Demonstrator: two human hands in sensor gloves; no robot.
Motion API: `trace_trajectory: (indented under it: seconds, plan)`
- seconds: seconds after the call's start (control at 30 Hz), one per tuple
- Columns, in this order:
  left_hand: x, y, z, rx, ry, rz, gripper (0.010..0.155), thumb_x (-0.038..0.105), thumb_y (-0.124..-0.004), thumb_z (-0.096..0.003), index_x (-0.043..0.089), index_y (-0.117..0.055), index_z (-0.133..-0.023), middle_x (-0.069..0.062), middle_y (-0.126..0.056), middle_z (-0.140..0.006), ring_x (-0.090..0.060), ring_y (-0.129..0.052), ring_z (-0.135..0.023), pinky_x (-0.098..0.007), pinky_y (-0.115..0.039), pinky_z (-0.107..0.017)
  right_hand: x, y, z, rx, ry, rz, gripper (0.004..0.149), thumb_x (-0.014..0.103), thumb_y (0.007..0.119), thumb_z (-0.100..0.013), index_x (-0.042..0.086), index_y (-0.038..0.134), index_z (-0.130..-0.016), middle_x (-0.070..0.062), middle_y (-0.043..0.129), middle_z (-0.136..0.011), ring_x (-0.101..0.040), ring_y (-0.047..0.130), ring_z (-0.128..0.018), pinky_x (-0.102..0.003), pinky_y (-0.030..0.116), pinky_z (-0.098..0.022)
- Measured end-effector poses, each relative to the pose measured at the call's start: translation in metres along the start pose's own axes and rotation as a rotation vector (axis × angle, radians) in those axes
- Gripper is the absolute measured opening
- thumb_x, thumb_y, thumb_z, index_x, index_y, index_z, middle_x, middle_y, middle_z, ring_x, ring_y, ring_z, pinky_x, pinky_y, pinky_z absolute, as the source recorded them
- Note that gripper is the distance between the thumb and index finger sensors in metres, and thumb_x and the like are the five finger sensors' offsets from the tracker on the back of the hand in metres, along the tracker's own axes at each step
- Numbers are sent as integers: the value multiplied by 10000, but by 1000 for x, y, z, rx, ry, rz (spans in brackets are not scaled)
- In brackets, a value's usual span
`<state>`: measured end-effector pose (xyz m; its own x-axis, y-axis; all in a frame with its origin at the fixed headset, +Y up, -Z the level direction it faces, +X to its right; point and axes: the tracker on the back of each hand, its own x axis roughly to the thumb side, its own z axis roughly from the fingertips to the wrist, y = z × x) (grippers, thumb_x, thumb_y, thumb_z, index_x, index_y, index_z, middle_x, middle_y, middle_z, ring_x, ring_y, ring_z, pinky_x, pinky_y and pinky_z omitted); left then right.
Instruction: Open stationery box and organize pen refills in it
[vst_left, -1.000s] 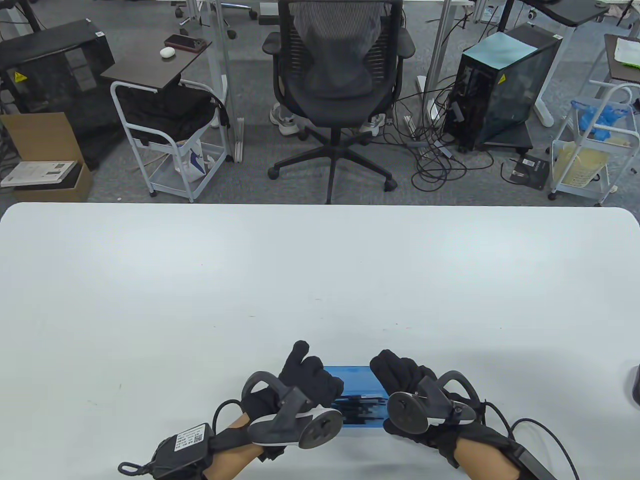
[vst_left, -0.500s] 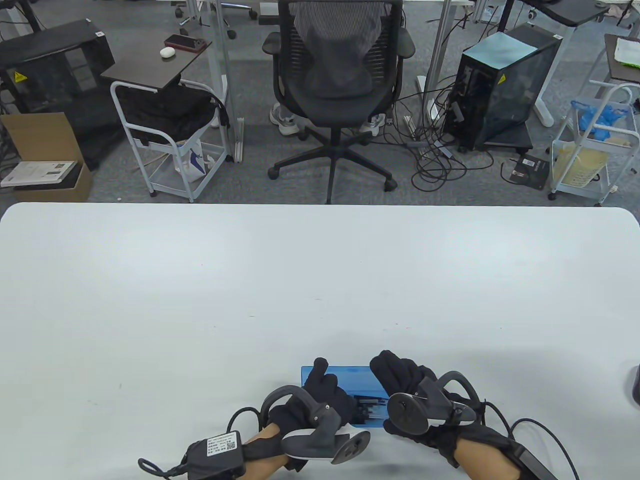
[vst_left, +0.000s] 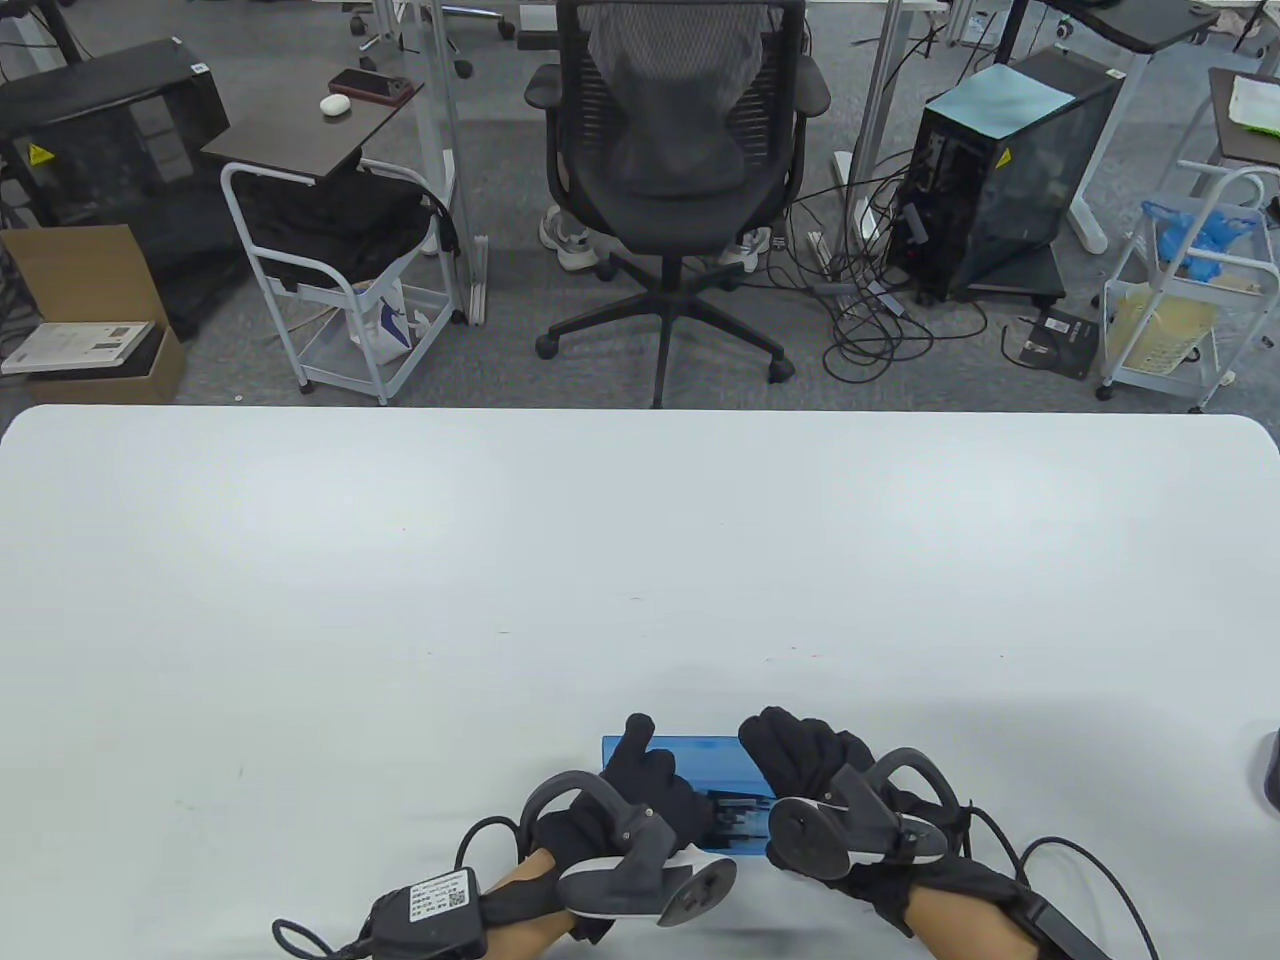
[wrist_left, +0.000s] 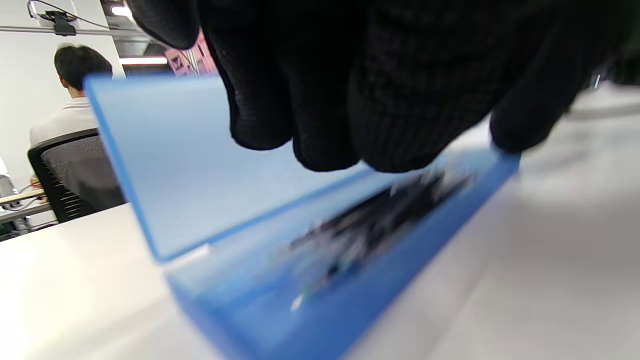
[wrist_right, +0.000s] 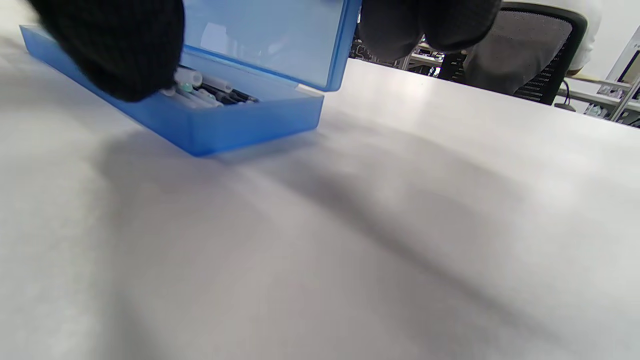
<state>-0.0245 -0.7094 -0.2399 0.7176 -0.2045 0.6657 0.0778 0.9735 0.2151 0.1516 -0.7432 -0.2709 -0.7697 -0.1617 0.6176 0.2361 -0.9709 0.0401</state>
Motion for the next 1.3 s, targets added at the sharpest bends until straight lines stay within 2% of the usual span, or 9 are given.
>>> trace_trajectory:
  seconds: [0.13,0.2,0.3,0.43,0.57,0.63,1.07,1.17,1.3]
  plan:
    - [-16,25,17,208,29,143,421,407,-882,-477,302,-865,-884,90,-1016,-799,-194,-975,-857,-593,-573,-852,6,-5,3,-18,7,50,1129,518,836,-441,51,46,-1099,-296,269,-1192,-581,566,-1033,-663,577,-730]
    - [-26,32,25,268,80,161,469,419,-836,-502,302,-812,-956,76,-956,-914,-219,-935,-913,-594,-567,-853,8,-9,6,-46,-12,61,1085,516,836,-442,72,103,-1106,-281,308,-1195,-573,569,-1037,-661,581,-730]
    - [-37,29,25,165,161,114,553,461,-803,-513,310,-744,-1041,57,-836,-1088,-256,-895,-983,-602,-568,-848,10,-15,11,-71,-49,32,976,508,828,-448,114,226,-1106,-269,358,-1197,-561,579,-1039,-656,589,-731]
    - [-45,18,21,-37,153,167,465,454,-792,-520,319,-857,-959,64,-939,-1008,-247,-963,-932,-601,-591,-835,13,-16,14,-81,-115,-15,732,488,807,-463,170,535,-1063,-259,467,-1196,-538,631,-1033,-646,616,-724]
    - [-41,1,14,-274,145,164,438,458,-792,-524,338,-890,-933,37,-893,-1064,-268,-925,-973,-610,-571,-840,10,-15,11,-74,-130,-61,595,463,792,-482,225,682,-1015,-244,549,-1196,-522,664,-1031,-643,629,-719]
    - [-39,-5,11,-334,130,144,442,452,-790,-525,352,-870,-948,31,-869,-1082,-268,-912,-985,-607,-572,-838,10,-14,10,-57,-129,-55,546,455,788,-487,249,739,-990,-239,567,-1197,-521,668,-1031,-644,629,-721]
    - [-37,-8,4,-367,132,137,446,460,-794,-520,347,-874,-944,30,-848,-1091,-271,-895,-997,-608,-563,-839,3,-12,7,-72,-135,-98,488,451,781,-492,266,804,-943,-190,711,-1144,-478,766,-993,-638,654,-710]
    - [-52,-8,5,-339,222,161,507,475,-782,-520,326,-815,-1004,15,-820,-1119,-291,-852,-1037,-604,-544,-850,-11,-13,8,-98,-71,-101,560,471,774,-489,253,759,-1005,-188,704,-1153,-468,775,-994,-628,660,-711]
    - [-88,-1,12,-240,438,186,605,492,-770,-526,318,-689,-1100,-2,-712,-1206,-350,-726,-1131,-619,-478,-868,-51,-10,7,-117,112,-164,684,493,766,-491,224,619,-1102,-229,629,-1192,-501,738,-1014,-632,650,-715]
